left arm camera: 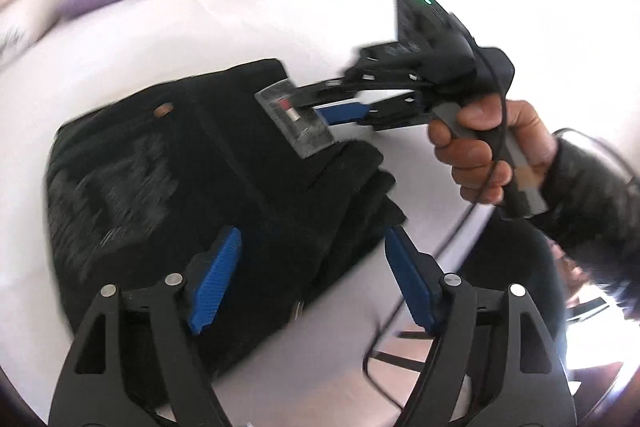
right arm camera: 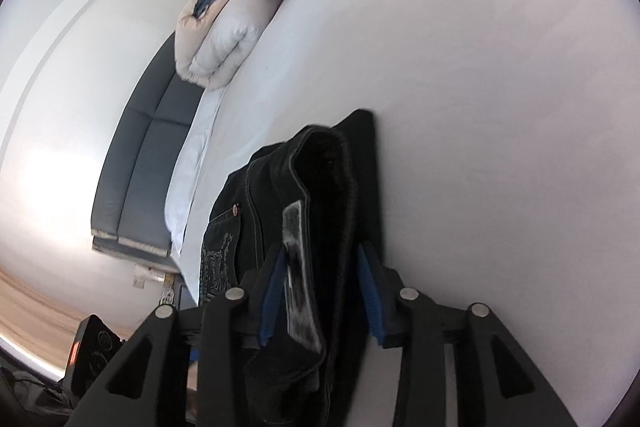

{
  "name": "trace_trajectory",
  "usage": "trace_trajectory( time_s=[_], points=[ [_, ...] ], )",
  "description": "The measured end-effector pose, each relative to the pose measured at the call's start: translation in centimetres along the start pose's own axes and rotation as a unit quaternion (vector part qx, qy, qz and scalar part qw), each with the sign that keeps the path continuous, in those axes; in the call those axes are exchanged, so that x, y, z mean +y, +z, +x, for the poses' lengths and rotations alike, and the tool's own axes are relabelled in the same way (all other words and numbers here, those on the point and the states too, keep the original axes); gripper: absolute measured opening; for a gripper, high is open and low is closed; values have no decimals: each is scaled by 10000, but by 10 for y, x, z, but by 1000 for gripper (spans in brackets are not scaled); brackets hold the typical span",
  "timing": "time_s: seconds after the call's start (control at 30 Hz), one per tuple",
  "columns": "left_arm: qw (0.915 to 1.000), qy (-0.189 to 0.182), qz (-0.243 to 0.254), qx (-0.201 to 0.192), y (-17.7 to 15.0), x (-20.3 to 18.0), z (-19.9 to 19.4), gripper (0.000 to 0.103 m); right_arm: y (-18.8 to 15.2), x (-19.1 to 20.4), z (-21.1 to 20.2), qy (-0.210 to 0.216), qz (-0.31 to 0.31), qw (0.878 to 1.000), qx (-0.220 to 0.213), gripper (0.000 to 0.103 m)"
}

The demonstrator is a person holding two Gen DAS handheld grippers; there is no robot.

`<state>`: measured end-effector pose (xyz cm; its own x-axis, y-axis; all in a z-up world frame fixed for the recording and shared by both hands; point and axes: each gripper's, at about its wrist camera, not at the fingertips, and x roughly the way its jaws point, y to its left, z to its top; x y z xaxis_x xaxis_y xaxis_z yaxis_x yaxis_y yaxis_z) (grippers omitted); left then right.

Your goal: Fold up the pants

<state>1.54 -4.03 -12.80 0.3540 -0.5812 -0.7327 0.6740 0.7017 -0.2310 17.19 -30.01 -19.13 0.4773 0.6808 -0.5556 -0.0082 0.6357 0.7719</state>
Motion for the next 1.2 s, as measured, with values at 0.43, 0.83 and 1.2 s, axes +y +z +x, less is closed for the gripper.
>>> trace_trajectory(
  time_s=[0.43, 0.83, 1.2],
  points=[
    [9898, 897, -1088, 207, 49, 111, 30, 48, -26, 38, 34, -124, -439, 9982, 390, 9],
    [9877, 1357, -690, 369, 16, 72, 32, 48, -83, 42, -10, -321, -389, 9987, -84, 3],
    [9855, 1167, -1230, 21, 4, 89, -17, 75, -77, 51, -44, -625, -345, 9960, -541, 62]
  ],
)
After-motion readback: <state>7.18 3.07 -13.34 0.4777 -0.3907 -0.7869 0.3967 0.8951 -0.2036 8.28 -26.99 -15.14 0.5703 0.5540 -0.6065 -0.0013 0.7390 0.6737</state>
